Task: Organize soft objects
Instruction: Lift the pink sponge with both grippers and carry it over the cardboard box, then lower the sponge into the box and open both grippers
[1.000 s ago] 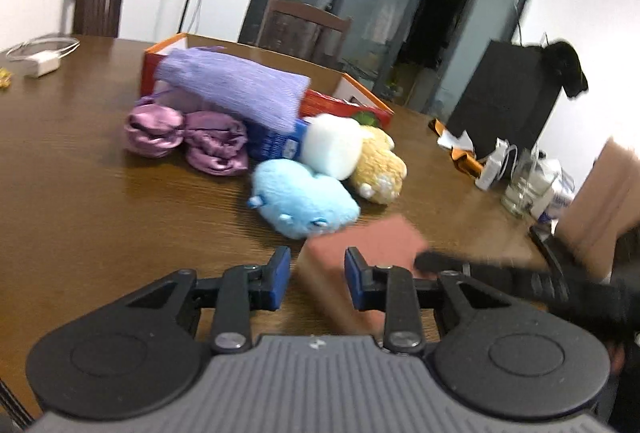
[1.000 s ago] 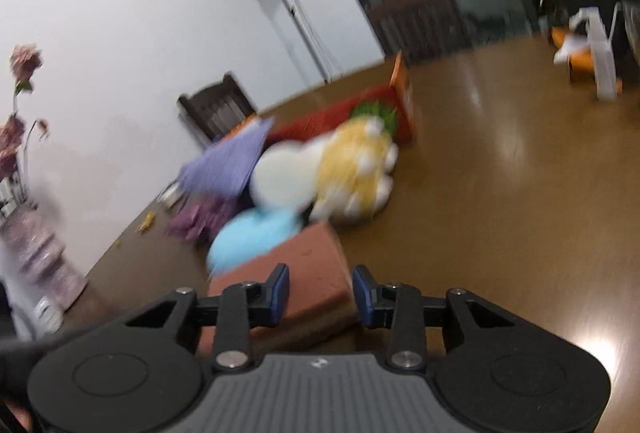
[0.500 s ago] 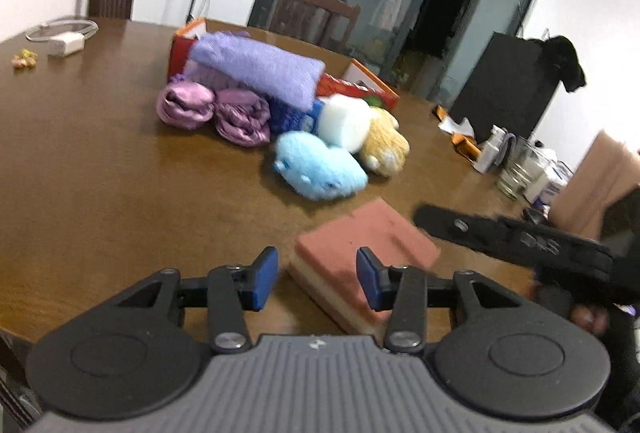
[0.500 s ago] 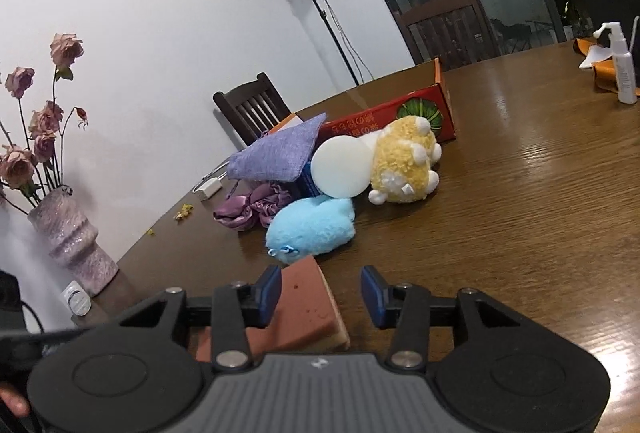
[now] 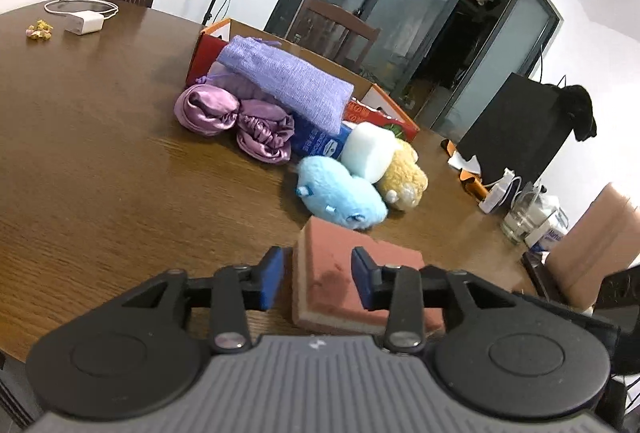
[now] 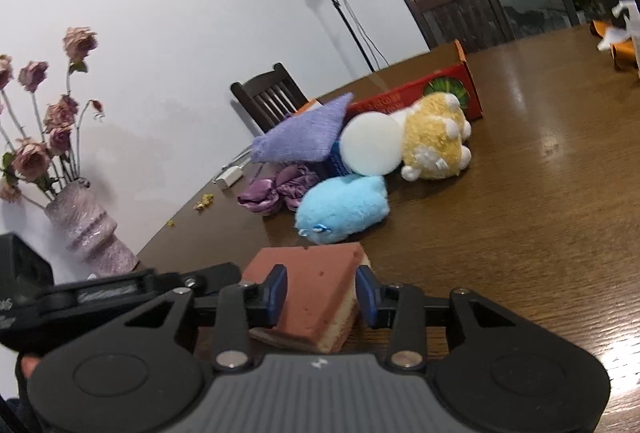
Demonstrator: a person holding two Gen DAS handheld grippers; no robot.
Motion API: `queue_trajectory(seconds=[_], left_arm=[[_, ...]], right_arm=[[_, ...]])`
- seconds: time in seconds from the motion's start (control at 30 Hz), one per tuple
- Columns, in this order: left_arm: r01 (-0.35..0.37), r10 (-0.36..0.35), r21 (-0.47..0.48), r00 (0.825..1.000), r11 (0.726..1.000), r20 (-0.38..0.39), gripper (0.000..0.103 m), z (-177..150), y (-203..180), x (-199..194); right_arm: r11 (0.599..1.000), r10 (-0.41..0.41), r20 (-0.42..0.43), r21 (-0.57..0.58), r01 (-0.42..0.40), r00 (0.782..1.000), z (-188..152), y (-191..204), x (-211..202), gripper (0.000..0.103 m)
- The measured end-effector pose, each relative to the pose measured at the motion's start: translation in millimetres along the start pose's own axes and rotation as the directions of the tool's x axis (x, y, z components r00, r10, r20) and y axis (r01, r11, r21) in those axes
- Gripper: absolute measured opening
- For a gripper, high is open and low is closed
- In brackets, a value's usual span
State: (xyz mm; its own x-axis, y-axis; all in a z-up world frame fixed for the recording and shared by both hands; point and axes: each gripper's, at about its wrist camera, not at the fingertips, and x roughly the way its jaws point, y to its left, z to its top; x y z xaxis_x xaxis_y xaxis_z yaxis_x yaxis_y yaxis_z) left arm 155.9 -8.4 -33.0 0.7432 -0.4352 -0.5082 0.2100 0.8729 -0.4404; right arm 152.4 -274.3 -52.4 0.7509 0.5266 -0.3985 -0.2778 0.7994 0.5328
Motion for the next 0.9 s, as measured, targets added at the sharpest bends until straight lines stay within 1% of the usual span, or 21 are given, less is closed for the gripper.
queue_trajectory(seconds=[0.03,0.07,0.1,0.17,0.23,0.27,0.33,0.4,0.47,0.5,0.57,0.6,0.63,0.67,0.73,0.77,0.8,0.83,0.9], left_arm=[[0.009,-0.009,0.002,1.000,1.000,-0.015,0.038,0,0,3],[0.037,-0.038,-0.002,0.998,0.999,-0.042,0.031,0,0,7],[0.063,-0.063,-0.010,0.997,0.998,-0.054,0.031,0,0,6],[0.069,-0.068,0.007,0.997,0.998,-0.041,0.030,3,-4,5],[0.104,-0.104,0.030,0.995,0.994,-0.004,0.030,15,-10,1],[0.135,-0.136,0.042,0.990,0.990,0.023,0.030,26,-14,-1],[0.200,-0.204,0.064,0.977,0.978,0.061,0.030,55,-19,3],[0.261,-0.265,0.059,0.962,0.963,0.060,0.030,94,-22,23],[0.312,-0.315,0.060,0.948,0.948,0.046,0.030,141,-26,57],[0.312,-0.314,0.061,0.949,0.948,0.033,0.029,161,-29,75],[0.309,-0.307,0.072,0.951,0.948,-0.040,0.029,204,-34,124],[0.295,-0.293,0.033,0.954,0.955,-0.063,0.029,223,-32,152],[0.279,-0.281,-0.032,0.954,0.960,-0.103,0.029,241,-28,183],[0.265,-0.270,-0.054,0.951,0.963,-0.153,0.029,256,-26,211],[0.201,-0.219,-0.104,0.955,0.974,-0.199,0.029,273,-22,258],[0.160,-0.180,-0.106,0.956,0.981,-0.230,0.029,280,-21,284],[0.121,-0.152,-0.132,0.955,0.984,-0.253,0.029,284,-18,303],[0.093,-0.134,-0.156,0.953,0.983,-0.272,0.029,287,-15,319],[0.042,-0.101,-0.203,0.952,0.978,-0.290,0.034,290,-9,348]], right_arm=[[1.000,0.003,-0.006,0.009,-0.003,1.000,1,-2,3,0.038],[1.000,0.009,-0.015,0.011,-0.009,1.000,1,-3,7,0.037],[1.000,0.011,-0.027,0.005,-0.011,1.000,2,-3,11,0.037],[1.000,-0.009,-0.026,-0.020,0.008,1.000,5,0,13,0.034],[0.999,-0.007,0.007,-0.046,0.007,1.000,16,6,7,0.033],[0.998,-0.001,0.037,-0.061,0.004,0.999,26,10,2,0.033],[0.996,0.014,0.108,-0.089,-0.005,0.994,52,14,-4,0.033],[0.994,0.017,0.160,-0.112,0.001,0.987,90,12,2,0.033],[0.992,-0.002,0.203,-0.125,0.028,0.979,136,3,20,0.033],[0.992,-0.014,0.206,-0.121,0.040,0.978,159,-3,33,0.033],[0.992,-0.043,0.202,-0.106,0.065,0.978,204,-20,65,0.033],[0.992,-0.067,0.191,-0.089,0.086,0.979,228,-33,86,0.033],[0.992,-0.086,0.166,-0.073,0.099,0.982,248,-45,108,0.033],[0.992,-0.111,0.140,-0.042,0.118,0.984,265,-58,129,0.033],[0.980,-0.192,0.076,-0.032,0.195,0.978,293,-84,177,0.033],[0.976,-0.216,0.049,-0.017,0.217,0.975,301,-93,196,0.033],[0.968,-0.248,0.019,-0.021,0.249,0.968,308,-103,216,0.033],[0.962,-0.273,-0.003,-0.021,0.273,0.962,313,-111,233,0.033],[0.941,-0.335,-0.032,-0.061,0.333,0.942,318,-120,263,0.034]])
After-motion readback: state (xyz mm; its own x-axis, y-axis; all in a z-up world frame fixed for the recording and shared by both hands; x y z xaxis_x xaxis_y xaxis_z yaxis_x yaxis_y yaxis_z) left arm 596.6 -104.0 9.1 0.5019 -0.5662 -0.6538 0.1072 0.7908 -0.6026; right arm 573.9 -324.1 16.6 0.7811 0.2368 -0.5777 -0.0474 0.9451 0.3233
